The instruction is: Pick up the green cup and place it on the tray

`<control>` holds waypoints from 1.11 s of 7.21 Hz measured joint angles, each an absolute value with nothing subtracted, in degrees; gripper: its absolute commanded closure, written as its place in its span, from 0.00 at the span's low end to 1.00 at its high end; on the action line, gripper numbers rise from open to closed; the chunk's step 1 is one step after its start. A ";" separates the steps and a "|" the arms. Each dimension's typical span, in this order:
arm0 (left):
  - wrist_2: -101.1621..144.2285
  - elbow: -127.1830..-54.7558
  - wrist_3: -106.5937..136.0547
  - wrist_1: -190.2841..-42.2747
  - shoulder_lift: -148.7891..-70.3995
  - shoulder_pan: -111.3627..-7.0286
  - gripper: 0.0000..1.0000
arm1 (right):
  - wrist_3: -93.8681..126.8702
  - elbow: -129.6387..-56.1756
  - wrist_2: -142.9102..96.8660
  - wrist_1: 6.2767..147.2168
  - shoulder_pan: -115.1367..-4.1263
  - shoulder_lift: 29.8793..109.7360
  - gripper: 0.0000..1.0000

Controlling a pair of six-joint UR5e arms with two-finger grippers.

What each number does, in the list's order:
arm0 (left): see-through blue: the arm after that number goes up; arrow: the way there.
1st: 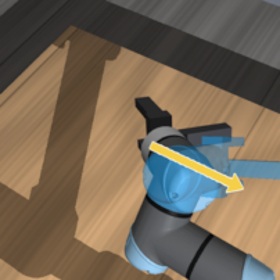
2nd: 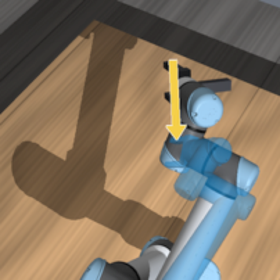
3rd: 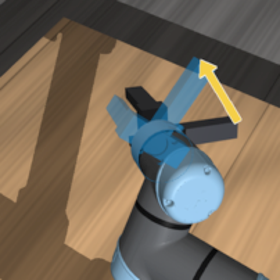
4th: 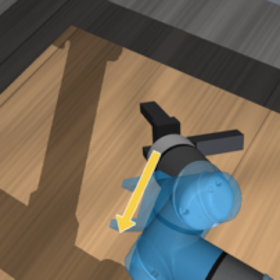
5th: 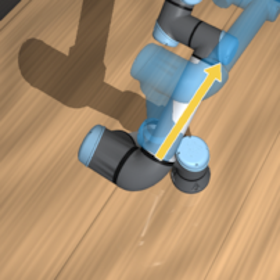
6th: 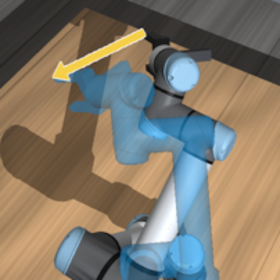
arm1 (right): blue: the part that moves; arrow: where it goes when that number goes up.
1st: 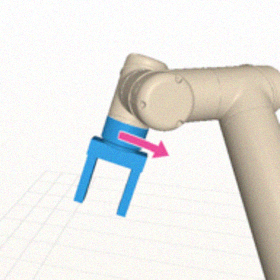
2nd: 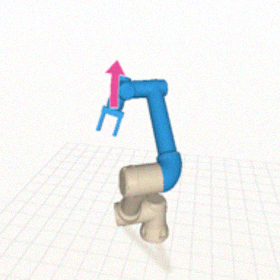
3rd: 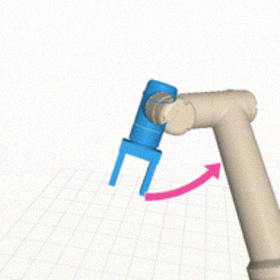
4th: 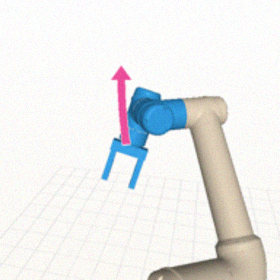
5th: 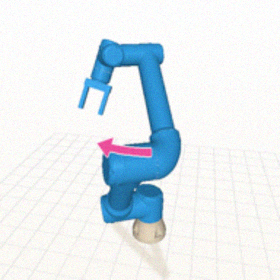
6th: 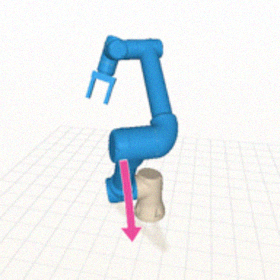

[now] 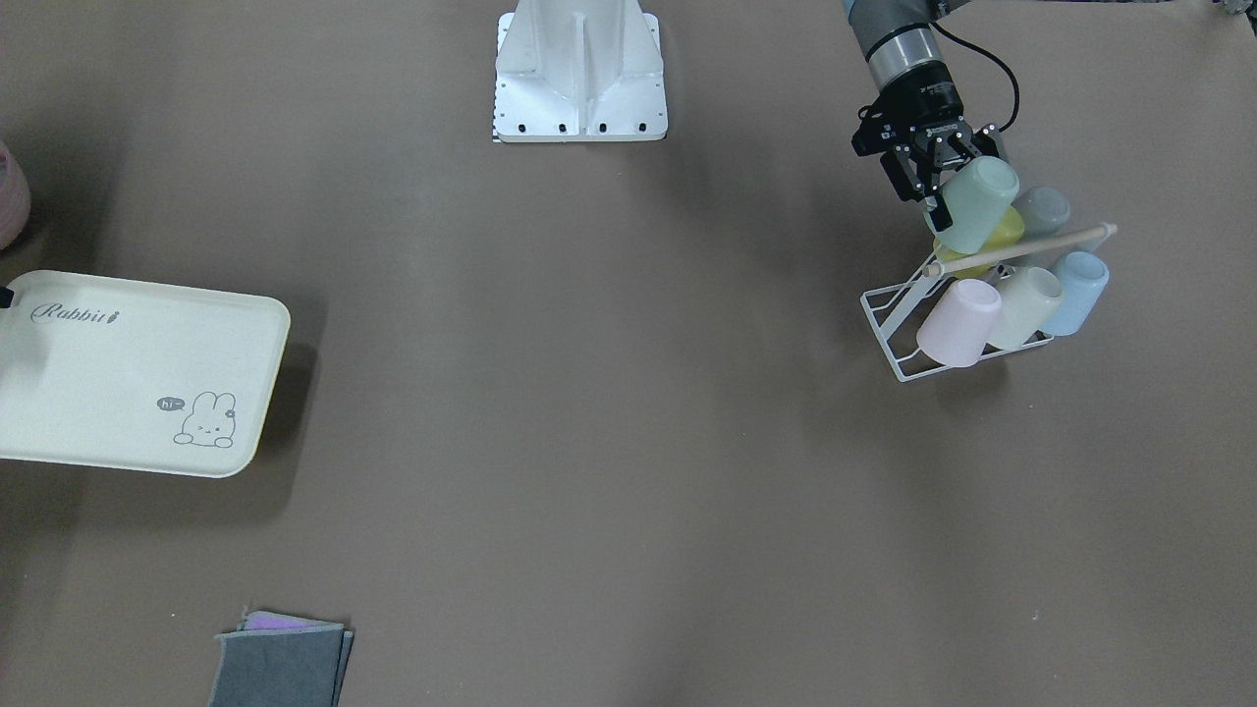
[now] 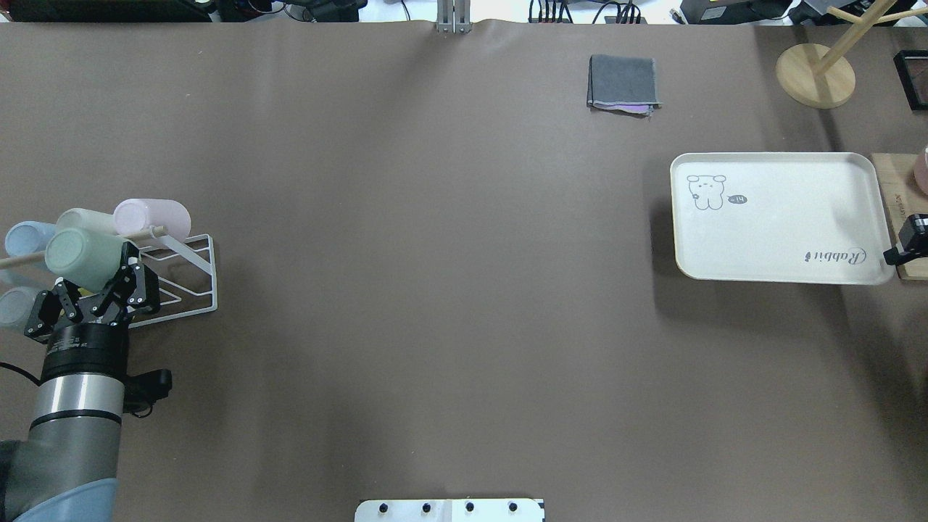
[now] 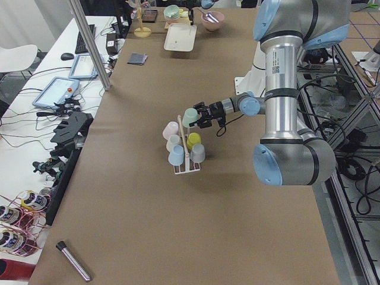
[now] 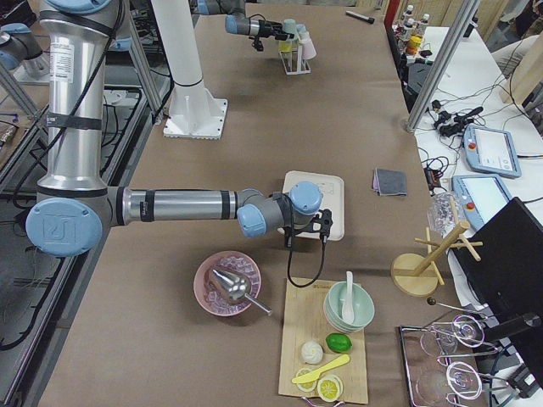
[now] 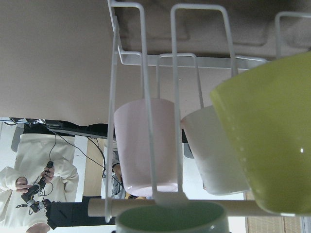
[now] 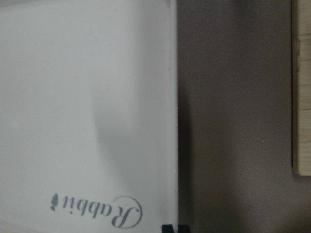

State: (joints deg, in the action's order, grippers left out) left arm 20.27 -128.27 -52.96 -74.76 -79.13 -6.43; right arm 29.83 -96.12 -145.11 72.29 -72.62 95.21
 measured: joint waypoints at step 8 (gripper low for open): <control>29.29 -129.96 -59.96 -118.61 -82.74 -15.57 0.88 | 55.52 -96.66 -143.13 72.52 -53.60 74.08 1.00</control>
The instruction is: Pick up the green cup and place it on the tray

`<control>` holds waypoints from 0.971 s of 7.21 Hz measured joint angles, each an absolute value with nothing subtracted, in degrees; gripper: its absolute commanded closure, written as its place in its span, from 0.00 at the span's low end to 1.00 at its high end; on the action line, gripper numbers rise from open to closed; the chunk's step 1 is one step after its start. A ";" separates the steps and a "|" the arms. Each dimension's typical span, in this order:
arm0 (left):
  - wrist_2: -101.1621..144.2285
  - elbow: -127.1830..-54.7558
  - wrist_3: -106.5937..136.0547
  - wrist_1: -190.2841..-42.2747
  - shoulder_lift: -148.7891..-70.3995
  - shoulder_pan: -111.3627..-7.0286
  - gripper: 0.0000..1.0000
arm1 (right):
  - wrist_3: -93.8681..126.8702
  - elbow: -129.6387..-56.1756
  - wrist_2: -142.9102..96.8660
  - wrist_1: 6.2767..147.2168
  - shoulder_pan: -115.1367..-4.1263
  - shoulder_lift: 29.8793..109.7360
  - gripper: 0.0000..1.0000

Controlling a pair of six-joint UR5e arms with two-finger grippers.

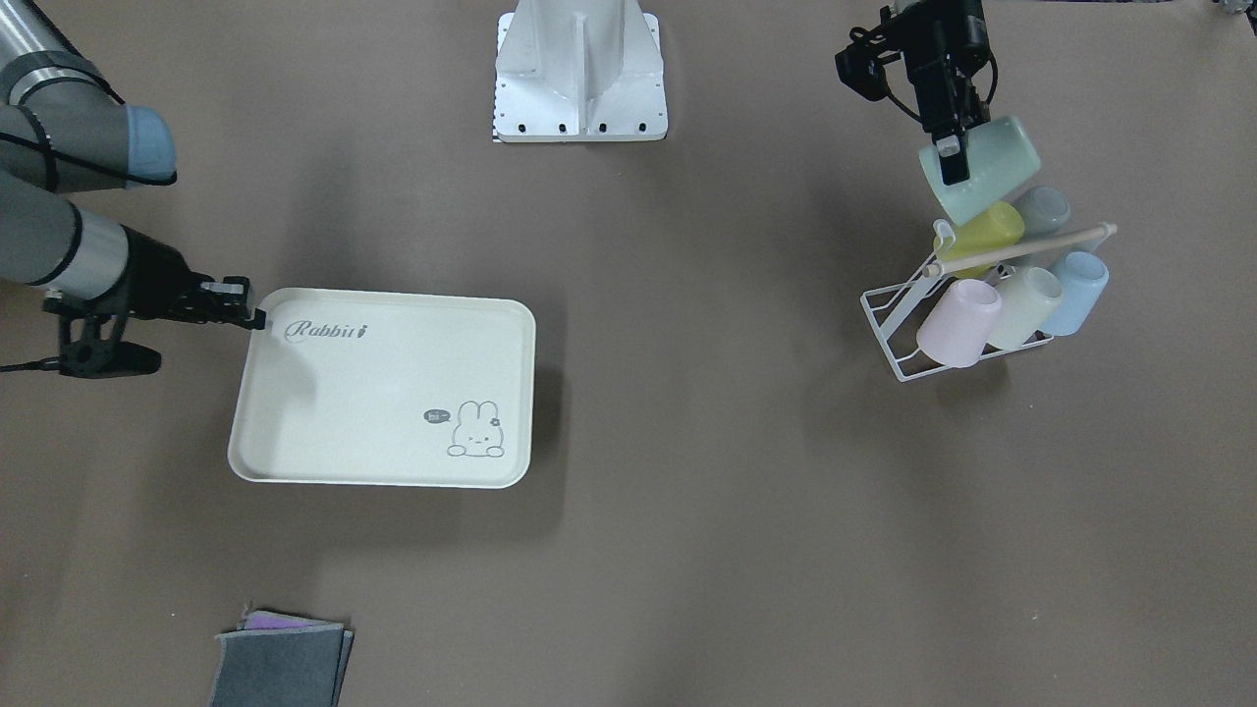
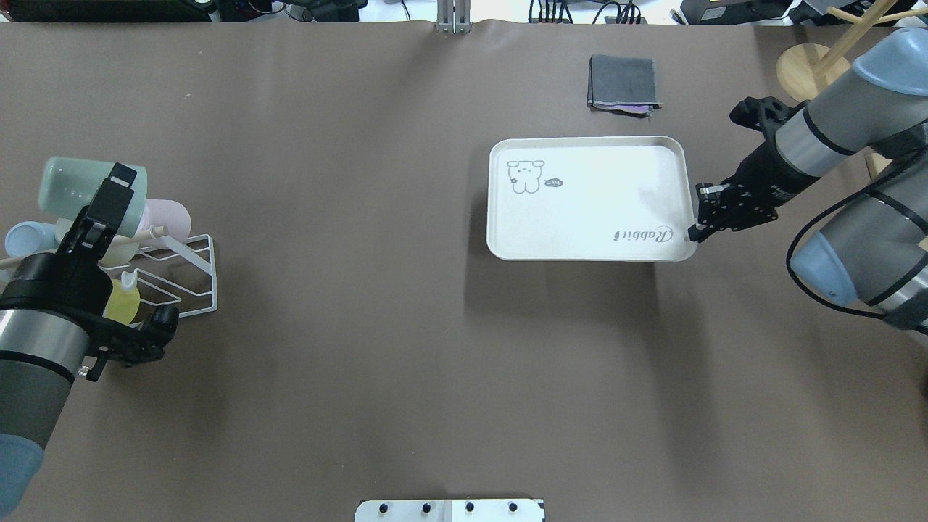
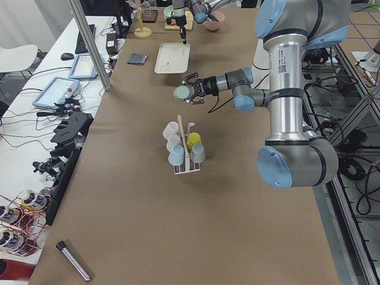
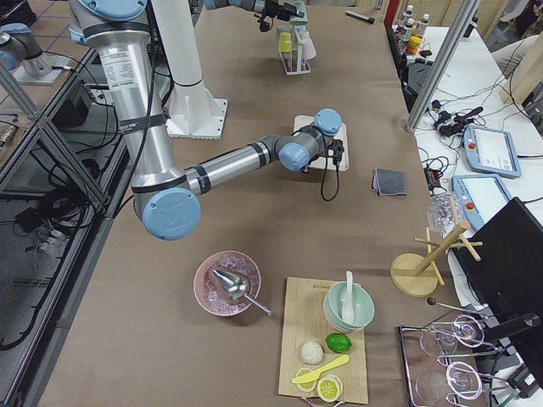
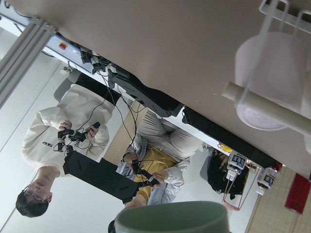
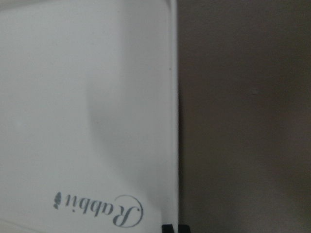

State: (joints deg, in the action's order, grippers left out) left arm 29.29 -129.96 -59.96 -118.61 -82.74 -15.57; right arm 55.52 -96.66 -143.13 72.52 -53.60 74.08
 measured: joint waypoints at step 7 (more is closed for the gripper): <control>70.43 -107.52 -32.78 -136.30 -109.11 -33.77 0.90 | 71.62 -94.03 -125.24 72.23 -34.34 59.67 0.98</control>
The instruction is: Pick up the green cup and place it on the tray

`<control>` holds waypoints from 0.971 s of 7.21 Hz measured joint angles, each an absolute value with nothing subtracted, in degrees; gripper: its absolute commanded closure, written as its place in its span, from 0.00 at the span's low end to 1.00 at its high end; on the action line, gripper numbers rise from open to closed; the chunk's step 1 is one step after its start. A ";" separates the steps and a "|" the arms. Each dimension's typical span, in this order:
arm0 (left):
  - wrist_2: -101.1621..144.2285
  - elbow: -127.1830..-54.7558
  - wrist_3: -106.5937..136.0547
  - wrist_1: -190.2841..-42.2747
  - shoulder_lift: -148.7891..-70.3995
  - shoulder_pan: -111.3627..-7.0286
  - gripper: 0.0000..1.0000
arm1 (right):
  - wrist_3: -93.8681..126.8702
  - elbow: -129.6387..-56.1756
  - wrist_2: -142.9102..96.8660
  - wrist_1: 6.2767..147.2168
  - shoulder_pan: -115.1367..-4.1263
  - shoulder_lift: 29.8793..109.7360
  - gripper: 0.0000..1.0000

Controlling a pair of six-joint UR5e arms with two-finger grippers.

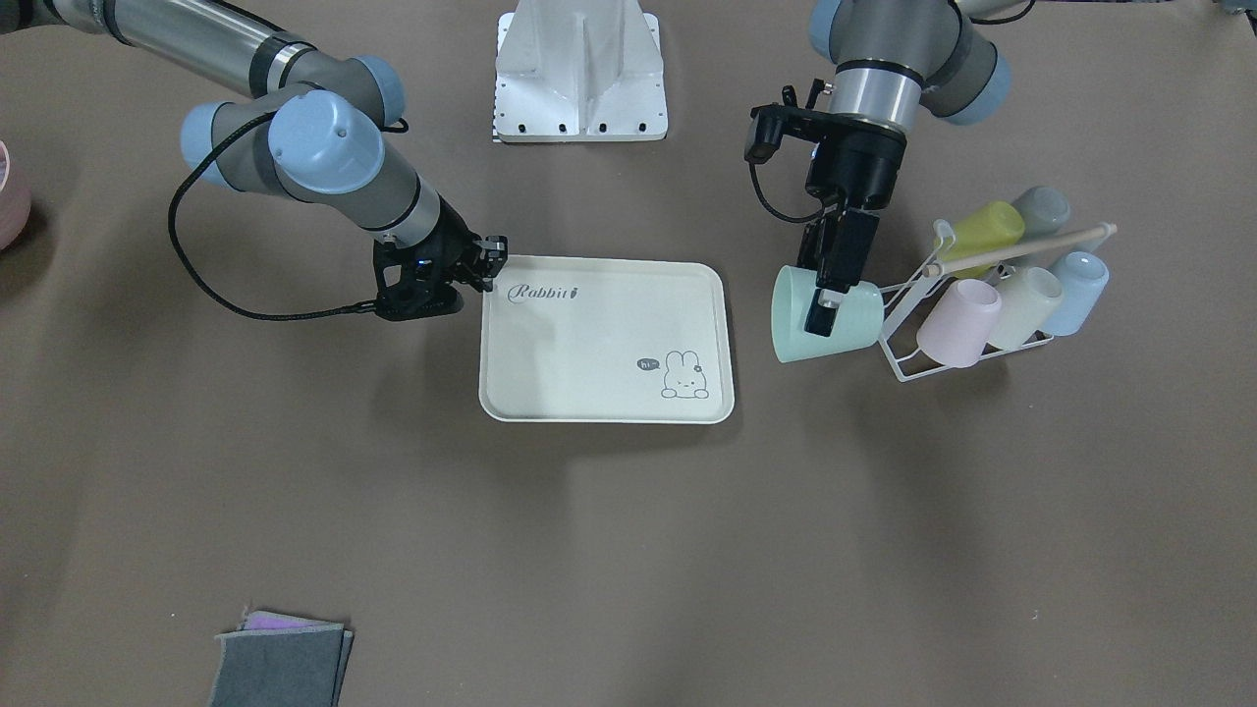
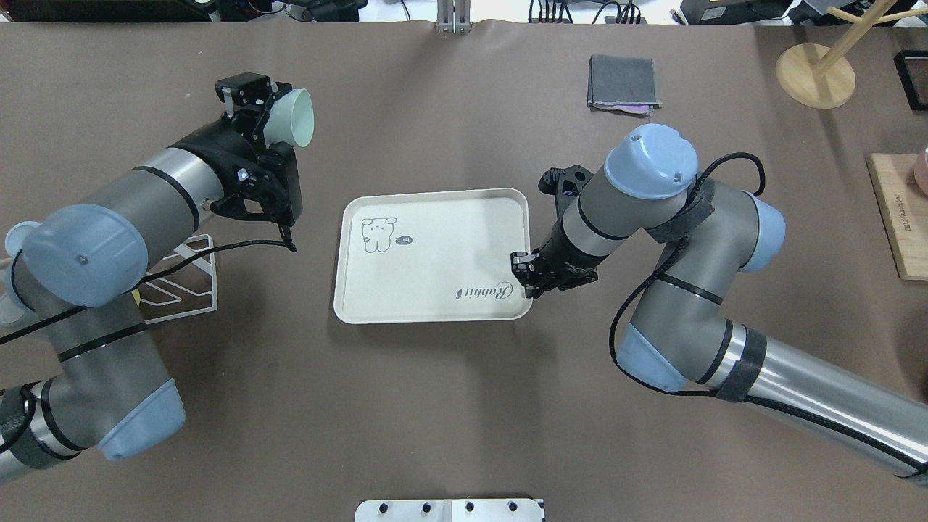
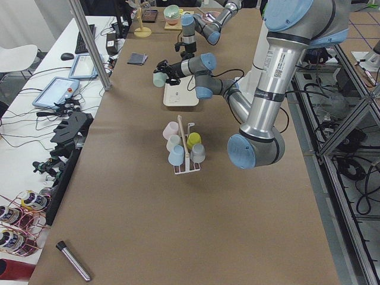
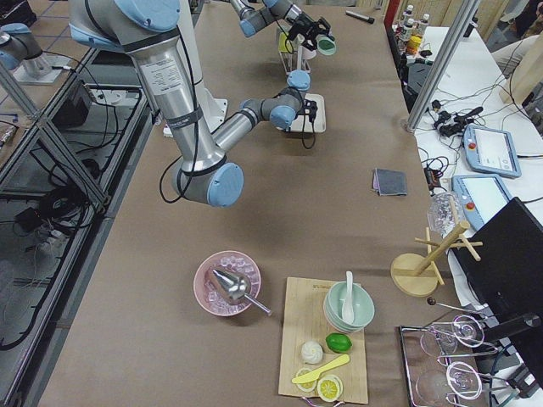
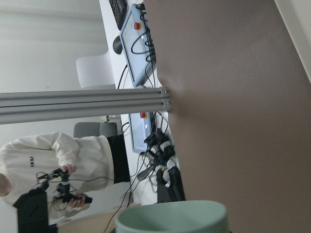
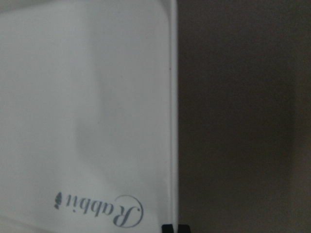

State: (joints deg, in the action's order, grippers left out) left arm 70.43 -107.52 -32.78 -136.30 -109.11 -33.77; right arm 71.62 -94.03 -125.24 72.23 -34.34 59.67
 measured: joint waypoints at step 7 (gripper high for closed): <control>87.19 -98.24 -4.43 -158.27 -115.99 -31.15 0.95 | 76.21 -88.27 -125.94 63.58 -37.08 58.67 0.06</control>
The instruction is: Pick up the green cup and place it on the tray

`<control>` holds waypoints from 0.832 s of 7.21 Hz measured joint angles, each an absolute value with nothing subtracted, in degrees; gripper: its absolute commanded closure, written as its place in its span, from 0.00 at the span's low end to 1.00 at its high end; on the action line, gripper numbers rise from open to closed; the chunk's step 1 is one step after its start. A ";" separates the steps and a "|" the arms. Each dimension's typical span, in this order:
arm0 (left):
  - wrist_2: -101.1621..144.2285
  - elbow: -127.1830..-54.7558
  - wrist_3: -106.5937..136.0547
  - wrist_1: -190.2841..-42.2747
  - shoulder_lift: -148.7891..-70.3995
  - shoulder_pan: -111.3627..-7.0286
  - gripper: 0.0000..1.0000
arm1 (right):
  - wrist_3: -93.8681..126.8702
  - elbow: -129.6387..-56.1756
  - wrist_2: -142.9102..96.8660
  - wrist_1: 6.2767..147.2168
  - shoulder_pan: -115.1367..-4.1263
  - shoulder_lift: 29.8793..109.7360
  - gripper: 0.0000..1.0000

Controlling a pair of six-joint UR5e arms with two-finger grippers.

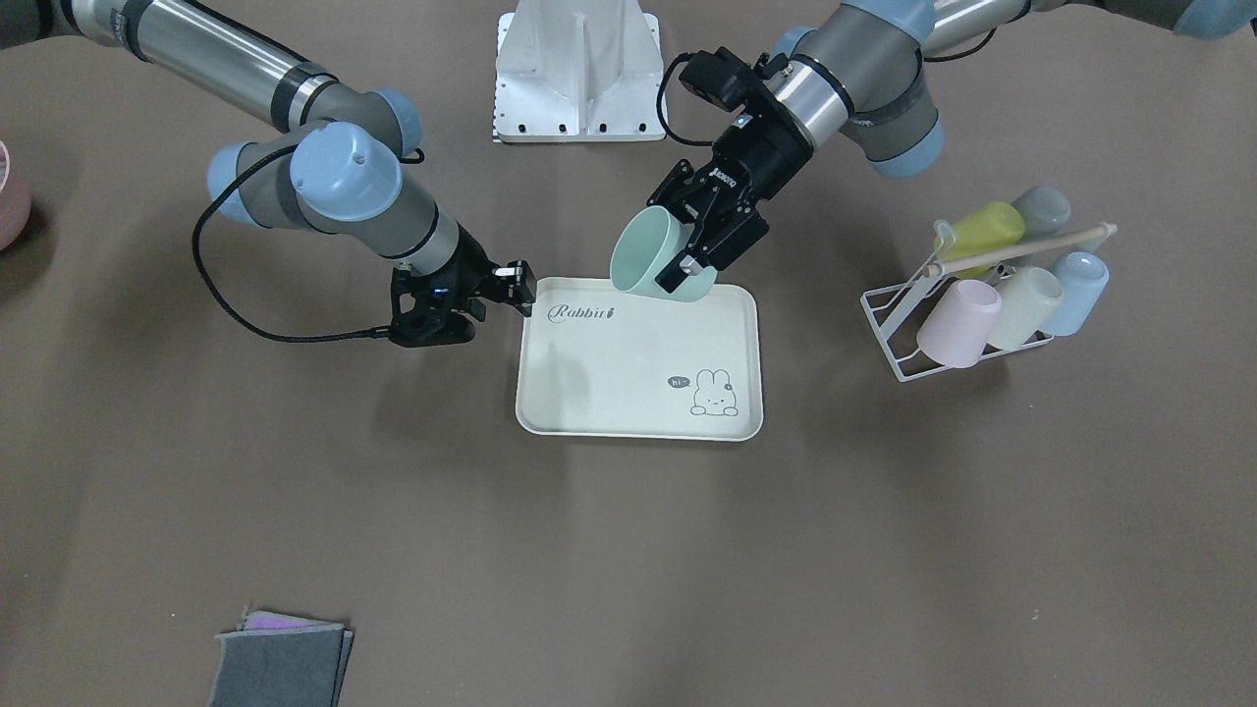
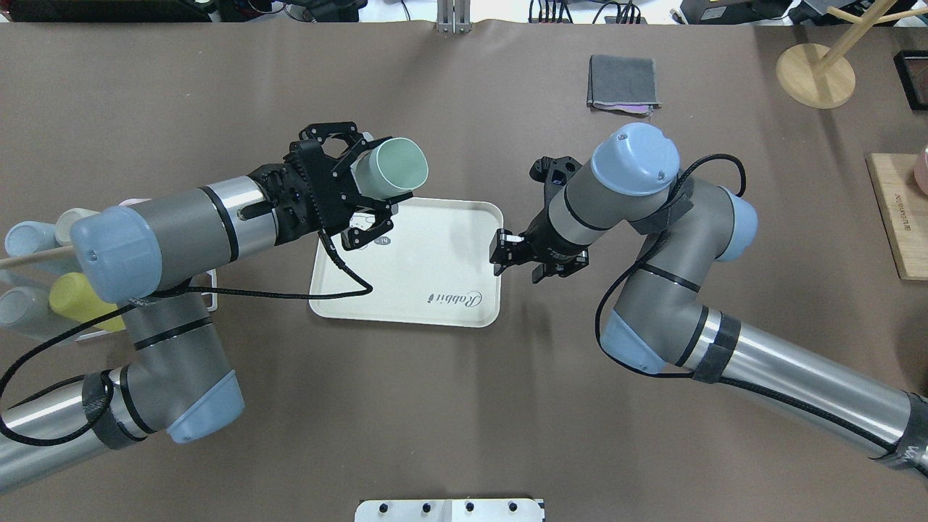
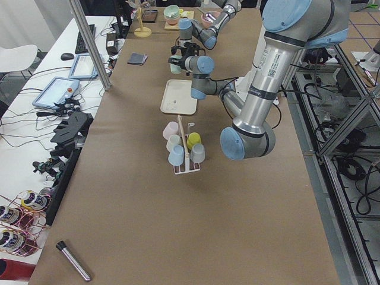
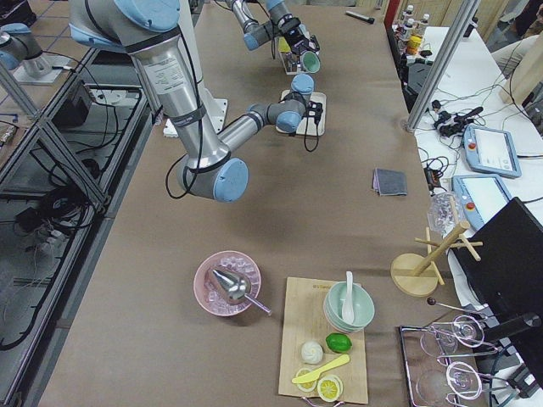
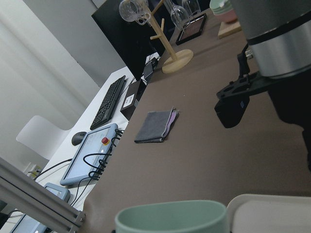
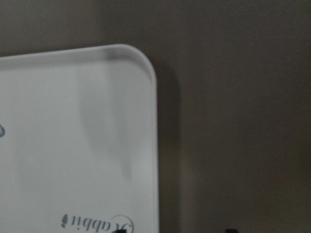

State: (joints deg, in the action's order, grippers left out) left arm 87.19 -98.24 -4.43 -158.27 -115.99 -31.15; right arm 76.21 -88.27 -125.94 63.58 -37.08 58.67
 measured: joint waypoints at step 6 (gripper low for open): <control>87.94 -81.60 22.77 -180.86 -121.28 -27.32 0.98 | 59.44 -92.69 -131.13 65.07 -50.94 69.47 0.01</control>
State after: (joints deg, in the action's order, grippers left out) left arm 87.94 -81.60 22.77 -180.86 -121.28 -27.32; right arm 59.44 -92.69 -131.13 65.07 -50.94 69.47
